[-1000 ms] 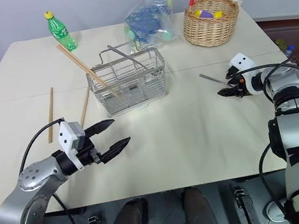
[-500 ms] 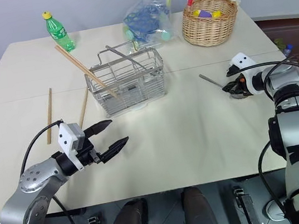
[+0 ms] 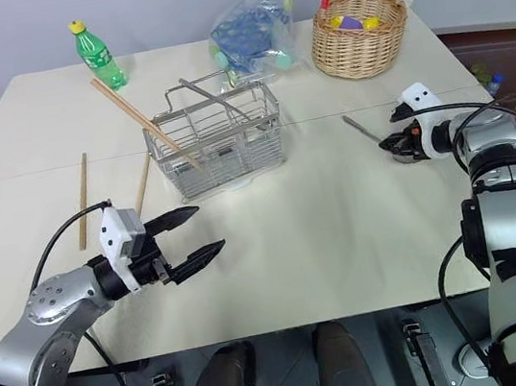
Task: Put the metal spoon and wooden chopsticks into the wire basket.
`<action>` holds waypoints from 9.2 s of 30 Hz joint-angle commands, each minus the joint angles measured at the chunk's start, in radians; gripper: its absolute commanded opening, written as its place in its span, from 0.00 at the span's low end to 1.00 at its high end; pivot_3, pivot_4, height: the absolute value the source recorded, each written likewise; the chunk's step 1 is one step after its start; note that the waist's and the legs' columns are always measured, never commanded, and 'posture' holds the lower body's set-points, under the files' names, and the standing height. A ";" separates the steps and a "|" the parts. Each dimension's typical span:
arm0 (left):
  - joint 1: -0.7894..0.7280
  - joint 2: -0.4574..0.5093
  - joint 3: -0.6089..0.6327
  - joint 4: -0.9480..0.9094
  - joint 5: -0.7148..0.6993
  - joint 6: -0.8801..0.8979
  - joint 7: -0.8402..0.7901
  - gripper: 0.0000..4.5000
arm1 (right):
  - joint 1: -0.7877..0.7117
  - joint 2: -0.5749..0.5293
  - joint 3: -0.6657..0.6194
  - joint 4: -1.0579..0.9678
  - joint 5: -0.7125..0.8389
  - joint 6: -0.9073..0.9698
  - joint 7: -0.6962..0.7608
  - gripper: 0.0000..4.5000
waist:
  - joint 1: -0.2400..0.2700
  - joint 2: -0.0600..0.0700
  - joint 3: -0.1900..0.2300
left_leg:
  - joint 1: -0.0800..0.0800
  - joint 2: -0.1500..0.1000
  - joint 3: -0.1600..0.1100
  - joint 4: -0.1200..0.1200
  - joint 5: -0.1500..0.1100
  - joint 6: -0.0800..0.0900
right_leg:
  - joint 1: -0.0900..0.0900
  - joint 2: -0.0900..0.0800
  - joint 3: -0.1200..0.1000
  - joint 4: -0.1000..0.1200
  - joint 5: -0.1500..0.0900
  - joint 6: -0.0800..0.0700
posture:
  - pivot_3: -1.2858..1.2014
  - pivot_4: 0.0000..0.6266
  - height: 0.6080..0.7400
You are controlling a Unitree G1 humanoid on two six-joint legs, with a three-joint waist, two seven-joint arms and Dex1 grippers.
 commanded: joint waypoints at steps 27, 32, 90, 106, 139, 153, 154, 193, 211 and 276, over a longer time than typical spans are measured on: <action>-0.050 0.031 0.107 -0.044 -0.082 0.083 0.013 0.95 | 0.105 0.554 -0.236 -1.096 0.627 0.231 -0.414 0.03 | 0.002 0.001 0.000 | -0.001 0.000 -0.001 0.000 0.000 0.000 | -0.006 0.000 0.000 0.010 0.000 0.000 | 0.52 0.24 1.00; -0.025 0.024 0.140 -0.032 -0.085 0.072 0.027 0.95 | 0.151 0.608 -0.200 -1.119 0.642 0.235 -0.438 0.03 | 0.000 0.001 0.000 | -0.001 0.000 -0.002 0.000 0.000 0.000 | -0.007 0.000 0.001 0.011 0.000 0.000 | 0.52 0.24 1.00; 0.057 -0.095 0.139 -0.118 -0.053 0.043 0.200 0.95 | 0.004 0.619 -0.119 -0.641 0.516 -0.123 -0.235 0.03 | 0.000 0.001 0.000 | -0.001 0.000 -0.001 -0.001 0.000 0.000 | -0.007 0.001 0.001 0.010 0.000 -0.001 | 0.52 0.24 1.00; 0.077 -0.110 0.152 -0.137 -0.064 0.047 0.234 0.95 | -0.057 0.620 -0.130 -0.484 0.473 -0.247 -0.176 0.46 | 0.000 0.001 0.000 | -0.001 0.000 -0.001 -0.001 0.000 0.000 | -0.007 0.001 0.001 0.010 0.000 -0.001 | 0.52 0.24 1.00; 0.181 -0.167 0.192 -0.020 0.088 -0.075 0.292 0.95 | 0.263 0.259 -0.131 -1.192 0.575 0.223 -0.114 0.99 | 0.003 0.001 0.000 | -0.001 0.000 -0.001 -0.002 0.000 0.000 | -0.006 0.001 0.001 0.008 -0.001 -0.001 | 0.52 0.24 1.00; 0.189 -0.213 0.186 0.015 0.161 -0.117 0.334 0.95 | 0.767 0.179 -0.220 -1.818 0.813 0.535 -0.308 0.99 | 0.033 0.001 0.000 | -0.003 0.001 -0.001 -0.001 0.000 0.001 | -0.004 0.000 0.000 -0.001 -0.001 -0.001 | 0.52 0.24 1.00; 0.187 -0.217 0.184 0.015 0.164 -0.117 0.338 0.95 | 0.801 0.179 -0.215 -1.848 0.820 0.533 -0.313 0.99 | 0.034 0.001 0.000 | -0.004 0.001 -0.001 -0.001 0.000 0.001 | -0.004 0.000 0.000 -0.001 -0.001 -0.001 | 0.52 0.24 1.00; -0.438 -0.249 0.176 0.427 0.402 0.256 0.699 0.95 | 0.995 0.106 -0.038 -1.783 0.575 0.126 -0.170 0.99 | 0.032 -0.003 0.000 | -0.003 0.000 -0.002 0.000 0.000 0.001 | -0.001 0.000 -0.001 -0.003 0.001 0.003 | 0.52 0.24 1.00; -0.704 -0.303 0.096 0.709 0.488 0.561 0.760 0.95 | 0.989 0.134 -0.024 -1.756 0.554 0.101 -0.199 0.99 | 0.032 -0.003 0.000 | -0.003 0.000 -0.002 0.001 0.000 0.000 | -0.001 0.000 -0.001 -0.002 0.001 0.003 | 0.52 0.24 1.00; -0.765 -0.308 0.360 0.514 -0.260 0.170 0.134 0.01 | 0.992 0.225 0.004 -1.689 0.485 0.014 -0.250 1.00 | 0.025 -0.005 0.000 | 0.000 -0.001 -0.002 0.001 0.001 -0.002 | 0.000 0.000 -0.001 0.001 0.002 0.003 | 0.52 0.24 1.00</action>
